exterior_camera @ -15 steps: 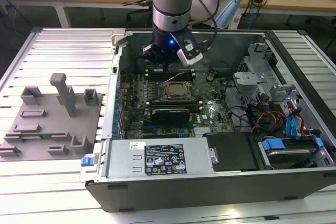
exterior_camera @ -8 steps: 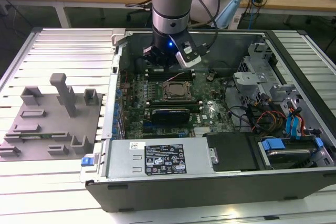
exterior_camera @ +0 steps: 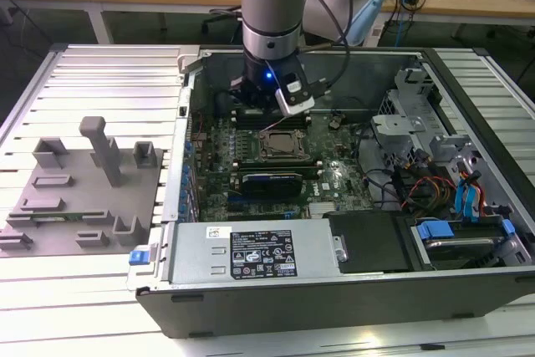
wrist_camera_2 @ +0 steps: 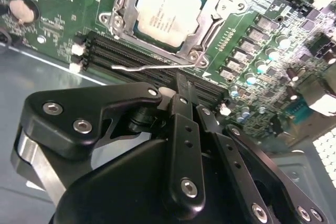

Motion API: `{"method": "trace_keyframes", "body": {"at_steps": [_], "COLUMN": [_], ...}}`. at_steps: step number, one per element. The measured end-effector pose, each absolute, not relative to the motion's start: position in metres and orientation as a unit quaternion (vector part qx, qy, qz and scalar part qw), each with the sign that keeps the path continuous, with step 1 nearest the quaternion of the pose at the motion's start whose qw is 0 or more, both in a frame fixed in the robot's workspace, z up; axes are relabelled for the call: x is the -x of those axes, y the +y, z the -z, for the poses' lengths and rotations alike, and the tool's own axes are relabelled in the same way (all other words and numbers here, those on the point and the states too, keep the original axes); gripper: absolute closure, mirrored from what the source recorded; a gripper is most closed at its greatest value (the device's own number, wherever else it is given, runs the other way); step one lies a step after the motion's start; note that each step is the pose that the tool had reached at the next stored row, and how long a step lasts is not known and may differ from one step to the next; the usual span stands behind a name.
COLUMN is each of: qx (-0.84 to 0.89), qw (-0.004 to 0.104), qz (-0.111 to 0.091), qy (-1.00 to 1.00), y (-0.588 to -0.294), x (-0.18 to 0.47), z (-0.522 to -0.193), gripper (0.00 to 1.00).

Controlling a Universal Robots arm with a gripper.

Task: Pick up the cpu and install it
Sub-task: 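Install the first cpu locking lever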

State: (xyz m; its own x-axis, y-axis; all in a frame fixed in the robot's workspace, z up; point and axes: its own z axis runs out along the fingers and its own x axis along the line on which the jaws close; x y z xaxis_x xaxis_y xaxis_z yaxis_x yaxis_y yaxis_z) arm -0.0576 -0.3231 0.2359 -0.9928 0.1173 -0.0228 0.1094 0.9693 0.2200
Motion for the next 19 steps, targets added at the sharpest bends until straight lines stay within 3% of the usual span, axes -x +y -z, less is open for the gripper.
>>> {"method": "trace_keyframes", "body": {"at_steps": [19], "qx": [-0.108], "qw": [0.023], "qz": [-0.109], "qy": [0.988], "y": [-0.312], "x": [0.04], "z": [-0.227], "gripper": [0.89]}}
